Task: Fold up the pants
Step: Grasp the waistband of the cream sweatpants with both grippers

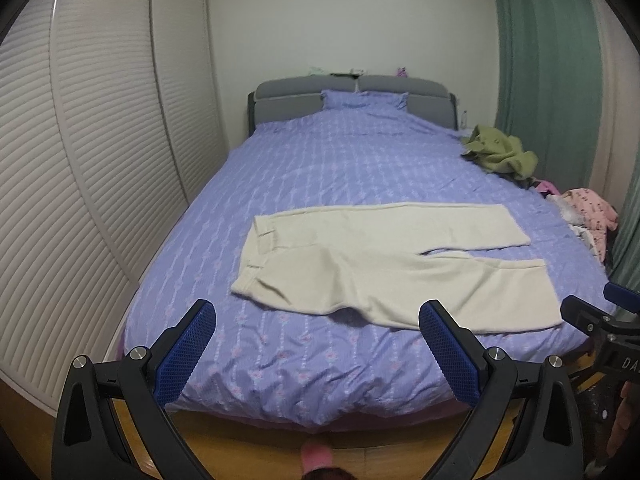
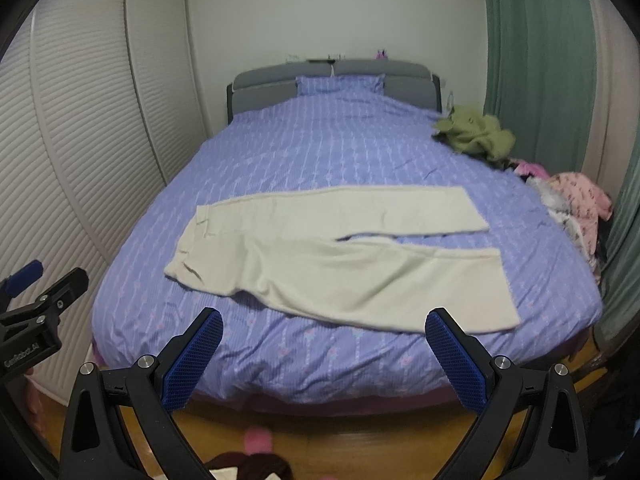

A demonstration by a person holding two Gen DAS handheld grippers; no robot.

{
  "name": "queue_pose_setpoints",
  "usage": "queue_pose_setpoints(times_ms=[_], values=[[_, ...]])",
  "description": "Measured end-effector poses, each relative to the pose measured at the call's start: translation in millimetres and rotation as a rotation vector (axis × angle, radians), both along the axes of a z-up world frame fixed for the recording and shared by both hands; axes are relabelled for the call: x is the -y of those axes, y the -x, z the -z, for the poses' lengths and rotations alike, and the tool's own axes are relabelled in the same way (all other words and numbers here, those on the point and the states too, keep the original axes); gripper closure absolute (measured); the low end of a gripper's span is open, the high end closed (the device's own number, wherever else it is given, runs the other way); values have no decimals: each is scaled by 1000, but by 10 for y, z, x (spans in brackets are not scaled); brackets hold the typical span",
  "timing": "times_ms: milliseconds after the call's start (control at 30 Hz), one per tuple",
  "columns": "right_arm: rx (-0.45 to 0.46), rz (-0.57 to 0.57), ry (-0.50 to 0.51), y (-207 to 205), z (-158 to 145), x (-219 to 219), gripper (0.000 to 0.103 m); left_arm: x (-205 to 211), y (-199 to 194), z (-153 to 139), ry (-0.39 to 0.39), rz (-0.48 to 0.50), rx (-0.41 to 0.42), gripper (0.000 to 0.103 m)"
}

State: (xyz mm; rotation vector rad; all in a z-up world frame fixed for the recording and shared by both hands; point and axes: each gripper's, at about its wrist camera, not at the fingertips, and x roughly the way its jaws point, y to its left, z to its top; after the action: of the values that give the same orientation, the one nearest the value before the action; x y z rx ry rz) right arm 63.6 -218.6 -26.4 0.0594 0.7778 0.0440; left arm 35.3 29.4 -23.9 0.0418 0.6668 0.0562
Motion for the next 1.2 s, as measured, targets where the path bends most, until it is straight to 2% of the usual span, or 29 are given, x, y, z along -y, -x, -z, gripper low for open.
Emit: queue_pose_setpoints(times_ms=[233,500,667,800,867,933,1033,1100,1200], values=[[-80,26,-36,-561,380,-318,0,-543,-583,355,-21,-36,-37,0],[-210,151,-55,-1424,957,-688,0,-1124,-1788,942,28,19,-184,0],[-290,271,-94,-1816,1525,-830,1,-1331,-2352,1523,61,42,-304,1],[-396,342,-111,-2048,2080,-834,8,-1348,-2599,2027,84,49,-412,5],[-429,378,-129,-2089,2263,-784,12,-1402,-2753,2298,152,40,-476,8],[-456,432,-172,-2116,2443,-679,17,-1510,-2877,2495,206,17,-505,10],[-488,511,-253,-2122,2654,-537,20,-1621,-3035,2727,258,-32,-539,13],[-494,531,-251,-2151,2753,-541,22,-1593,-3088,2823,248,-29,-558,16],[-494,524,-258,-2205,2877,-578,26,-1570,-3137,2991,279,-37,-601,16]])
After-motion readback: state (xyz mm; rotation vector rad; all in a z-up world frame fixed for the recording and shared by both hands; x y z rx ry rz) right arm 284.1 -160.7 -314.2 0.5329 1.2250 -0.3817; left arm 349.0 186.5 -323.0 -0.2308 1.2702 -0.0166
